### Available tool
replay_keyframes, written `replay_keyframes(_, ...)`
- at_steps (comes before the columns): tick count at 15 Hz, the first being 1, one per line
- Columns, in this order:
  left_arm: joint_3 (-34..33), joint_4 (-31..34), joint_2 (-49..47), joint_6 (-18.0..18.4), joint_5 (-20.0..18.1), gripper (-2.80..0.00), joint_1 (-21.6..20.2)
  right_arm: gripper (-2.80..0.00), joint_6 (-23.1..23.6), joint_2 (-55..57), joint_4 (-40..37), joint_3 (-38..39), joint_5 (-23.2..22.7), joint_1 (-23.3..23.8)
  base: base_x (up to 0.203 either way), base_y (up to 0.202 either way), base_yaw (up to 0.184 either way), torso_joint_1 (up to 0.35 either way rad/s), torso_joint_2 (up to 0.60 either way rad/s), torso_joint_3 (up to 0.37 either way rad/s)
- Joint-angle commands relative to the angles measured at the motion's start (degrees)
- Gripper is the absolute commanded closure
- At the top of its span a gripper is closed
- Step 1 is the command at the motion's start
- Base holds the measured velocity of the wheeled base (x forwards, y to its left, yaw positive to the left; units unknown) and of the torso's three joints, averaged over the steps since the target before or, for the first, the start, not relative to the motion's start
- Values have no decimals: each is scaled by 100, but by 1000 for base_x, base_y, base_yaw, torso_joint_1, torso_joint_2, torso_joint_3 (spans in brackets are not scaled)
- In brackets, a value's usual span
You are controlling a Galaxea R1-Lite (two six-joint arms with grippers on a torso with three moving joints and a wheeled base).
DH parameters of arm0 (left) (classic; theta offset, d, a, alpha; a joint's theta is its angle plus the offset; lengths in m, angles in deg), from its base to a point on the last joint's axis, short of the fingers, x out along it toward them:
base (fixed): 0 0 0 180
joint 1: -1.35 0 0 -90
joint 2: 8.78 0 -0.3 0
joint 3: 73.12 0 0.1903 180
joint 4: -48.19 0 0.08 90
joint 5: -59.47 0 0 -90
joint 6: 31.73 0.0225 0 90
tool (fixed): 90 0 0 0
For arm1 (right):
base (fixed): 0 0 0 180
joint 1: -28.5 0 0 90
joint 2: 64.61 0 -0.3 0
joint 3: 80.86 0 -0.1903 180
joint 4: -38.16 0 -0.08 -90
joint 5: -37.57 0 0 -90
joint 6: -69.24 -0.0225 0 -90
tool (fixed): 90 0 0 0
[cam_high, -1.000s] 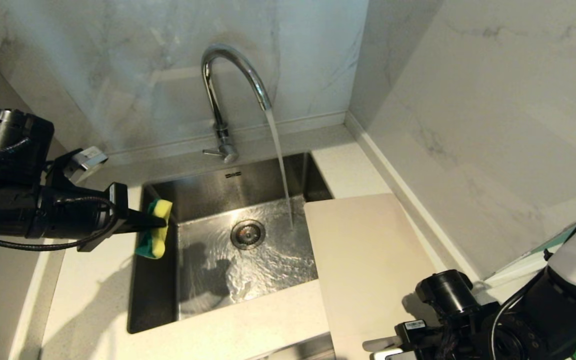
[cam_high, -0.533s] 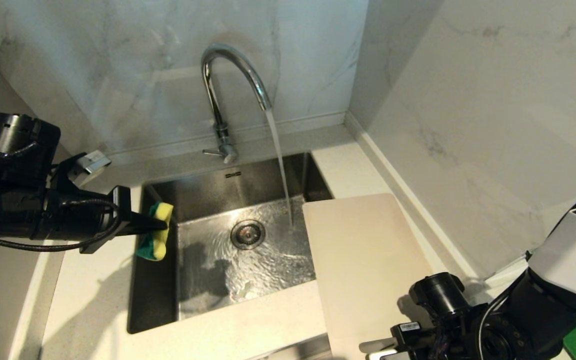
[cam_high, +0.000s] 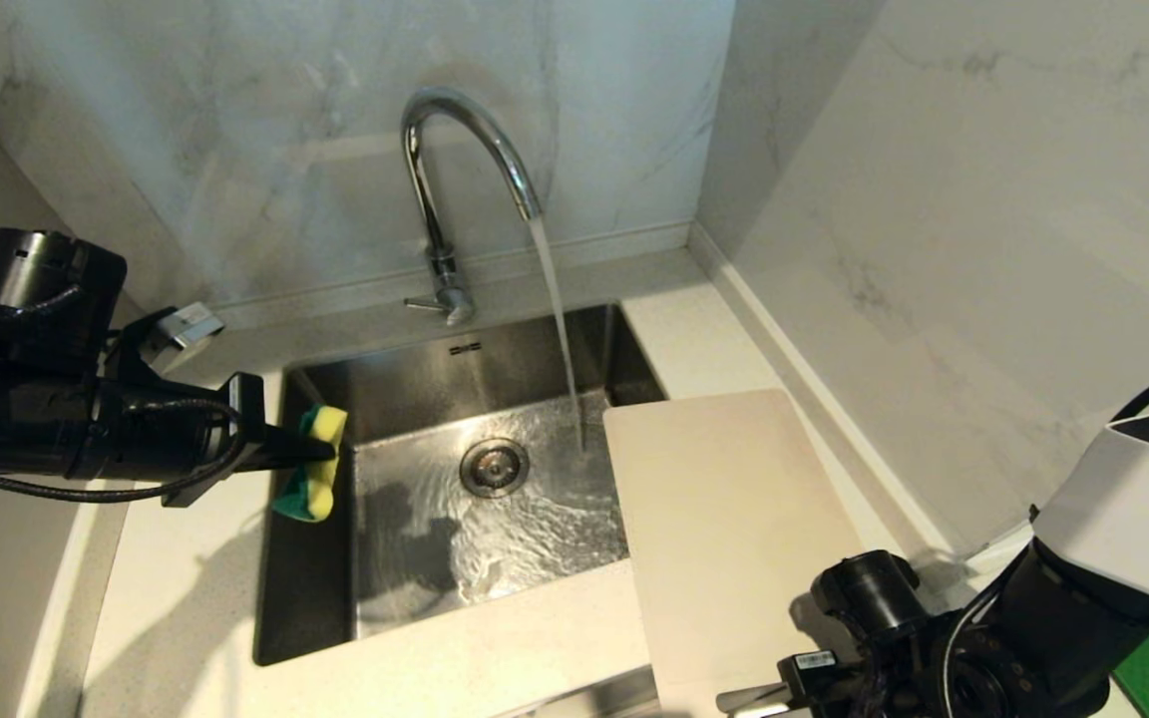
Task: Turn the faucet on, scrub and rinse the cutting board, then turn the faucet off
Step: Put down the cutting board
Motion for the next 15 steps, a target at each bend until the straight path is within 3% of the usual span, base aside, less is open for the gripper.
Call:
replay_keyframes(1,0,10,-1,-21,-10,0,1,0,44,10,11,5,-10,-3,0,0,0,0,0,0)
replay_keyframes(2,0,10,-1,-21,-10,0,1,-44,53,3,11,14,-10,-3,0,0,0,0,0,0)
replay_keyframes(3,0,10,8,-21,-10,0,1,-280,44,12,11,14,-10,-3,0,0,0,0,0,0)
replay_keyframes(15,10,20,290,-47,-10,0,44,-280,35,-880,2,227,-204,-159,0,0,0,0,0,0)
